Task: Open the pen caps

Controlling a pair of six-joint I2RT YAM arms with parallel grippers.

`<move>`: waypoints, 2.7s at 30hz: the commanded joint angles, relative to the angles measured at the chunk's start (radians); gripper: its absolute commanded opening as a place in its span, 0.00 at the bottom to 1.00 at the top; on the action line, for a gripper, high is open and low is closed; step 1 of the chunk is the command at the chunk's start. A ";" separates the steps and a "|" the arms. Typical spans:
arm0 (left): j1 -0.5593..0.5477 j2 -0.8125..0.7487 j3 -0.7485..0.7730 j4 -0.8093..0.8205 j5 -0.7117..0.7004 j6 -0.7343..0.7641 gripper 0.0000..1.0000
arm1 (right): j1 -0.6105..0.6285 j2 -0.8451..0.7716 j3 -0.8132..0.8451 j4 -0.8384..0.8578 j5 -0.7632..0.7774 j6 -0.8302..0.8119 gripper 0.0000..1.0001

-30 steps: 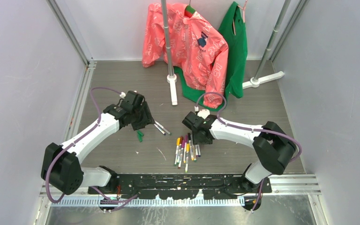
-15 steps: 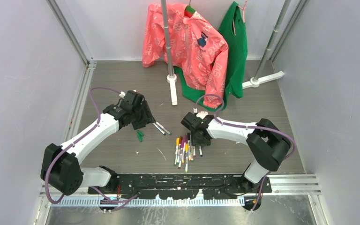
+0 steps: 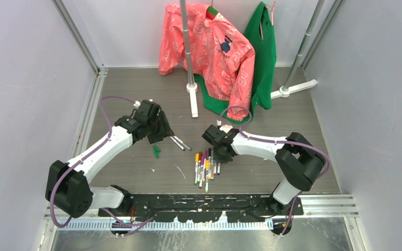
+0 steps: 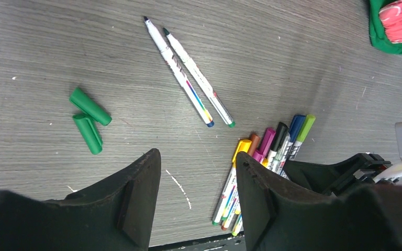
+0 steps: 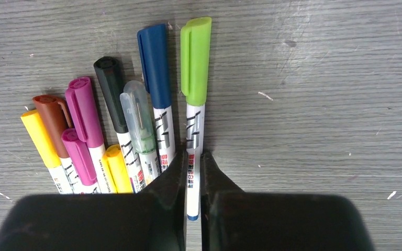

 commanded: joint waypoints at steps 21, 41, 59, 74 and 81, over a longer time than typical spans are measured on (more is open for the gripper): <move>-0.015 0.097 0.031 0.340 0.407 -0.146 0.56 | 0.048 -0.181 0.182 -0.142 -0.058 -0.115 0.01; -0.133 0.190 0.086 0.348 0.442 -0.150 0.55 | 0.113 -0.134 0.273 -0.002 -0.152 -0.087 0.01; -0.136 0.242 0.101 0.303 0.359 -0.142 0.03 | 0.129 -0.136 0.262 0.019 -0.167 -0.054 0.01; -0.136 0.183 0.084 0.309 0.285 -0.224 0.00 | 0.129 -0.207 0.155 0.145 -0.160 -0.053 0.29; -0.135 0.136 0.088 0.310 0.251 -0.308 0.00 | 0.129 -0.271 0.094 0.189 -0.164 -0.038 0.27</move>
